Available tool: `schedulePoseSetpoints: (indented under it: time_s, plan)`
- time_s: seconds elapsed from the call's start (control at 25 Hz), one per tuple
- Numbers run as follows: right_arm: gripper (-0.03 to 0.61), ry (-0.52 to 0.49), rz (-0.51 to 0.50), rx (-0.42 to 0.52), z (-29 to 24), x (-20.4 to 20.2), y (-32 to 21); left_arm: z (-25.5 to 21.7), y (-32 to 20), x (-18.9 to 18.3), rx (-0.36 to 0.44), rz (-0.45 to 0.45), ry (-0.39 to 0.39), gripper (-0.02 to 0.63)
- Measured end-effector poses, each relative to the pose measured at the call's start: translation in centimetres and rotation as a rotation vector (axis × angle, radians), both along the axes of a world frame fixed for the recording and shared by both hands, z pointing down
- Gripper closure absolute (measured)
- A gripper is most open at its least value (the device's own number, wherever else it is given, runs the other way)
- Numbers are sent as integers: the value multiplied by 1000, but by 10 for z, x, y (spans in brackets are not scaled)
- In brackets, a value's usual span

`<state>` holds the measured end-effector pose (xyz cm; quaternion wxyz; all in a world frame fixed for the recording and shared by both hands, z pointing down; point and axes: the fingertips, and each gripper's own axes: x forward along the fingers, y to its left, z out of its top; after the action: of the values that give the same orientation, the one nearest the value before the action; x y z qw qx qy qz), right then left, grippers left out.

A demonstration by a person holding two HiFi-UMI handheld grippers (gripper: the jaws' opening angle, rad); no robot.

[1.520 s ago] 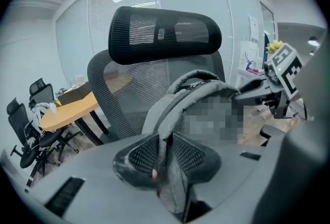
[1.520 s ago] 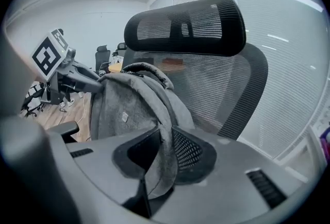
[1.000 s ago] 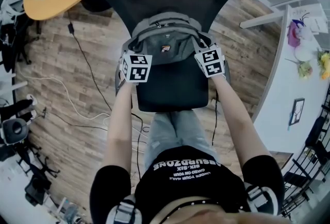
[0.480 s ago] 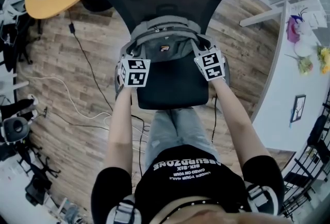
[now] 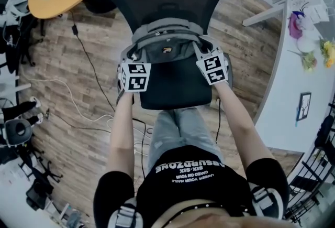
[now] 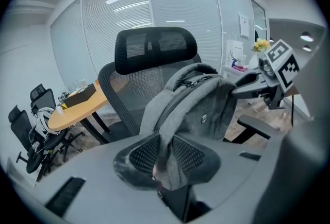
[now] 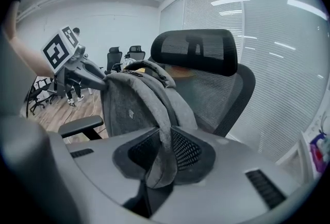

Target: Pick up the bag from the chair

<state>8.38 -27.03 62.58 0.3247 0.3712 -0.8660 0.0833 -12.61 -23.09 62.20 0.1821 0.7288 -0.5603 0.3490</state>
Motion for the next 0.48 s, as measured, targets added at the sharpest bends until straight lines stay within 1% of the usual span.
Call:
schedulePoseSetpoints:
  time_s: [0.24,0.48]
  plan:
    - [500,-14,1,30,-32,8,20,-28,27,8,30,-18,37,522]
    - [500,-31,-8,44,-63,12,46,-62,57,13,71,-37,50,522]
